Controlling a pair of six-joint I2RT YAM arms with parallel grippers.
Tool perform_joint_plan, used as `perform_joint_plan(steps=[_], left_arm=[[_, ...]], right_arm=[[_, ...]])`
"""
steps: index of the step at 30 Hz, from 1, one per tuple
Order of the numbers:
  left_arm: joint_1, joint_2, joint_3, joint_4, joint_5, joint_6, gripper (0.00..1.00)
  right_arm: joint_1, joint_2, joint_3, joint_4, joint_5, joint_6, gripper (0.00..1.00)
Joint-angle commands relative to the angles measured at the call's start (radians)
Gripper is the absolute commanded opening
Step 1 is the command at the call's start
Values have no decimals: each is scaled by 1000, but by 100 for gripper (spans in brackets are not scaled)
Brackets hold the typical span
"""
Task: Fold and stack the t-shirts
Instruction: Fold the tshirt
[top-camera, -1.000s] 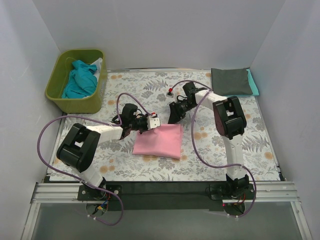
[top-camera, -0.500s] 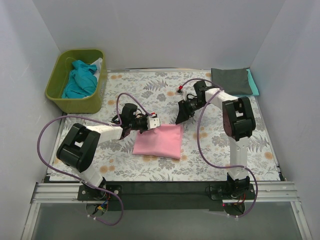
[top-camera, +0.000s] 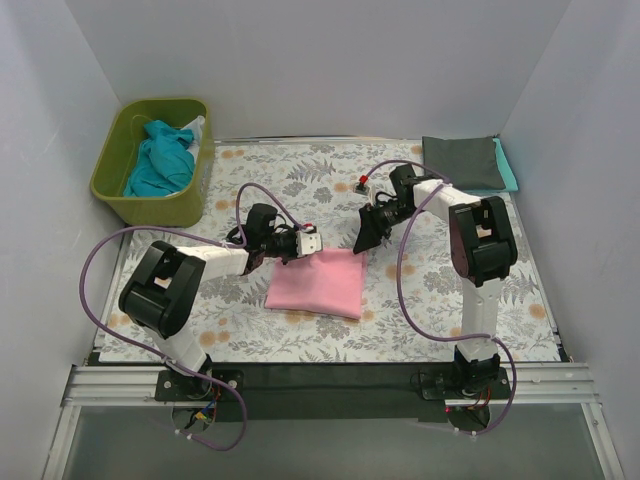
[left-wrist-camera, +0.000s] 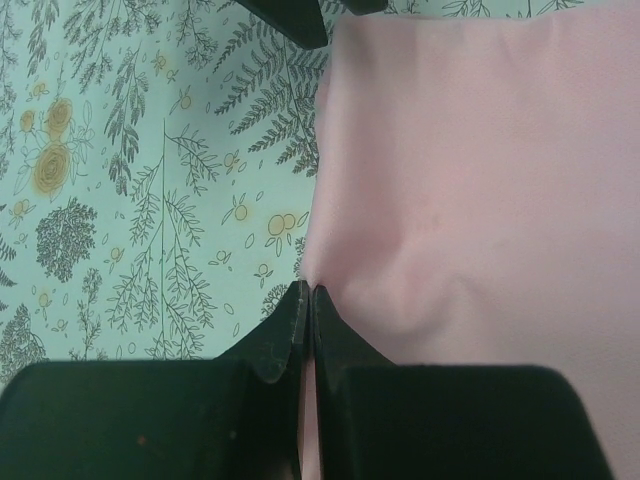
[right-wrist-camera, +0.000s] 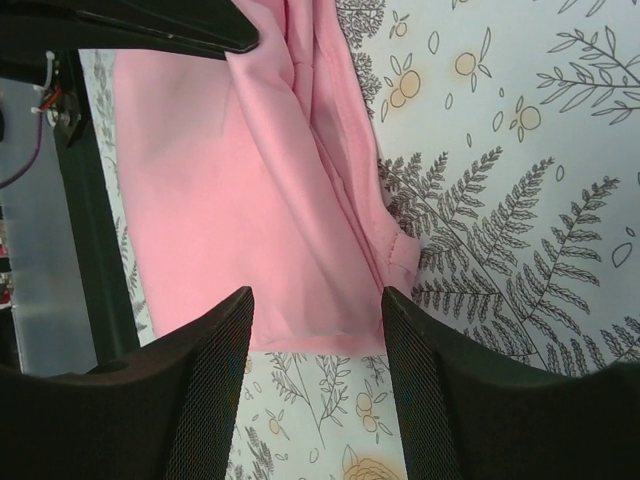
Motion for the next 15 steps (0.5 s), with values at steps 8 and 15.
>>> perform_joint_plan(steps=[8,15], left_arm=[[2,-25,10,9,35,26,1],[3,-34,9,27,17,12,0]], right_arm=[[22,21,20,-6,76,-50,47],[28,-5,3,-26,89,-60,8]])
